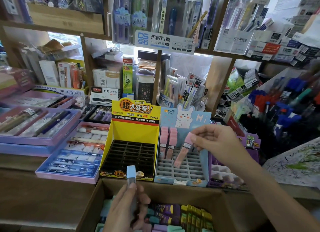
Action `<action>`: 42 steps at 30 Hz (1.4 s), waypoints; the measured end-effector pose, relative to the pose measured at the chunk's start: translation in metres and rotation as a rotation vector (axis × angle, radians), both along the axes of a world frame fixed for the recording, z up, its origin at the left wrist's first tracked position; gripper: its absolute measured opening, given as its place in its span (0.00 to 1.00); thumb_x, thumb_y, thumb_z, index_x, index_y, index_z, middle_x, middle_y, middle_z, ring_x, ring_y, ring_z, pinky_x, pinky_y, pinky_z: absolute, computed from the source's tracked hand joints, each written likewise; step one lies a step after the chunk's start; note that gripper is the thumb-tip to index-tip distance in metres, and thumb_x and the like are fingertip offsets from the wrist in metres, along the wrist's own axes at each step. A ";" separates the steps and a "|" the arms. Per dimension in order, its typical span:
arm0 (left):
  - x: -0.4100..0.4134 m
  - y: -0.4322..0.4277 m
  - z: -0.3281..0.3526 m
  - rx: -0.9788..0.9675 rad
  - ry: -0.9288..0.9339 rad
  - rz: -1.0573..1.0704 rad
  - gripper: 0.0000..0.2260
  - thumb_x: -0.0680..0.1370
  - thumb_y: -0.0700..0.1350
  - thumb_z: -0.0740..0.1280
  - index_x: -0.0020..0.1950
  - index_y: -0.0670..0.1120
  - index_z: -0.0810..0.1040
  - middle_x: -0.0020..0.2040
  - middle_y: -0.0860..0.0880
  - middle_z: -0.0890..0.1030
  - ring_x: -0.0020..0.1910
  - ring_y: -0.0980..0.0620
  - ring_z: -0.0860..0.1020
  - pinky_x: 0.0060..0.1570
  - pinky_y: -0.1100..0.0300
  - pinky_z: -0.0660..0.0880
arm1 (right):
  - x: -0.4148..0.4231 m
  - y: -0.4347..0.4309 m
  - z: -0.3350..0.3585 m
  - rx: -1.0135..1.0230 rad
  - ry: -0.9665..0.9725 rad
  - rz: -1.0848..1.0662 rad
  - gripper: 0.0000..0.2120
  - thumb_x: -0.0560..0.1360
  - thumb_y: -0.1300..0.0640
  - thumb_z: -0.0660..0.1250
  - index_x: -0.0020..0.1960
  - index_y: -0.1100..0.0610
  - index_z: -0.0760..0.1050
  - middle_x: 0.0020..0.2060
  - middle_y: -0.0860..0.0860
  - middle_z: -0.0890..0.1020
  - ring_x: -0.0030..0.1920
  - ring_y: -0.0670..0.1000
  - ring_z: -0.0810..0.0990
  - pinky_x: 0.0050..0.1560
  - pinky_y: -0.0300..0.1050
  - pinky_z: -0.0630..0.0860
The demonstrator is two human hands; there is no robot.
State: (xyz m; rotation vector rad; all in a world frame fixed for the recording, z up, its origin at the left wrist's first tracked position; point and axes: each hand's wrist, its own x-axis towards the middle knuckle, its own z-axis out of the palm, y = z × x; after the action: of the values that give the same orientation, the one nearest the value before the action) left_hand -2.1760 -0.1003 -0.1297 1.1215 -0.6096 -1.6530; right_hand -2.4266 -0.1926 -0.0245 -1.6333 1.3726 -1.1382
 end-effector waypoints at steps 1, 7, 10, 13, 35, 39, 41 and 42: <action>-0.003 -0.002 -0.001 0.013 -0.002 0.021 0.15 0.81 0.50 0.63 0.51 0.38 0.80 0.34 0.40 0.80 0.26 0.47 0.70 0.31 0.59 0.60 | -0.003 -0.003 0.001 -0.036 0.041 -0.031 0.04 0.73 0.60 0.77 0.47 0.57 0.85 0.38 0.54 0.87 0.37 0.53 0.85 0.42 0.42 0.84; -0.004 -0.003 0.001 0.019 -0.036 0.083 0.14 0.77 0.51 0.67 0.43 0.43 0.86 0.33 0.41 0.81 0.25 0.48 0.74 0.34 0.57 0.65 | -0.016 -0.020 0.002 -0.162 0.265 -0.134 0.02 0.75 0.58 0.77 0.46 0.55 0.84 0.40 0.52 0.86 0.42 0.55 0.85 0.47 0.46 0.84; -0.004 -0.004 0.000 0.020 -0.059 0.092 0.14 0.80 0.49 0.65 0.49 0.38 0.83 0.32 0.40 0.79 0.24 0.48 0.72 0.34 0.57 0.64 | -0.021 -0.028 -0.001 -0.183 0.361 -0.152 0.02 0.75 0.57 0.77 0.46 0.54 0.84 0.40 0.50 0.85 0.42 0.52 0.84 0.48 0.48 0.84; -0.005 -0.003 0.000 0.020 -0.105 0.092 0.14 0.81 0.46 0.64 0.50 0.36 0.82 0.30 0.40 0.79 0.22 0.49 0.72 0.31 0.59 0.67 | -0.024 -0.032 -0.004 -0.212 0.437 -0.132 0.02 0.75 0.56 0.77 0.47 0.52 0.85 0.40 0.46 0.85 0.43 0.48 0.83 0.49 0.51 0.83; -0.003 -0.006 0.001 0.032 -0.079 0.082 0.14 0.81 0.46 0.65 0.51 0.36 0.83 0.32 0.39 0.79 0.23 0.48 0.72 0.31 0.58 0.67 | 0.005 -0.027 -0.004 -0.105 0.326 0.022 0.07 0.75 0.65 0.75 0.46 0.53 0.84 0.39 0.51 0.85 0.39 0.52 0.84 0.43 0.43 0.84; -0.003 -0.007 -0.001 0.037 -0.071 0.079 0.13 0.81 0.46 0.65 0.50 0.37 0.83 0.31 0.40 0.79 0.23 0.49 0.73 0.27 0.59 0.68 | 0.016 -0.024 -0.009 -0.117 0.283 0.052 0.05 0.75 0.62 0.76 0.47 0.53 0.84 0.39 0.50 0.85 0.41 0.51 0.85 0.45 0.43 0.84; -0.002 -0.006 -0.001 0.034 -0.071 0.082 0.13 0.81 0.46 0.65 0.50 0.36 0.83 0.31 0.40 0.79 0.23 0.49 0.72 0.27 0.59 0.68 | 0.021 -0.024 -0.013 -0.126 0.299 0.045 0.04 0.75 0.61 0.77 0.48 0.54 0.85 0.40 0.50 0.85 0.41 0.51 0.85 0.47 0.43 0.84; -0.002 -0.005 0.001 0.035 -0.071 0.080 0.13 0.81 0.46 0.65 0.50 0.36 0.83 0.31 0.40 0.79 0.22 0.49 0.72 0.28 0.59 0.67 | 0.023 -0.025 -0.014 -0.126 0.309 0.044 0.04 0.75 0.61 0.77 0.49 0.55 0.86 0.41 0.50 0.86 0.41 0.51 0.85 0.47 0.43 0.84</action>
State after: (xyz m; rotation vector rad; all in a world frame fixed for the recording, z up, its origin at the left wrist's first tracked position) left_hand -2.1780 -0.1055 -0.1288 1.2193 -0.5751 -1.5660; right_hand -2.4033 -0.2173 -0.0390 -1.9855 1.4703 -0.9929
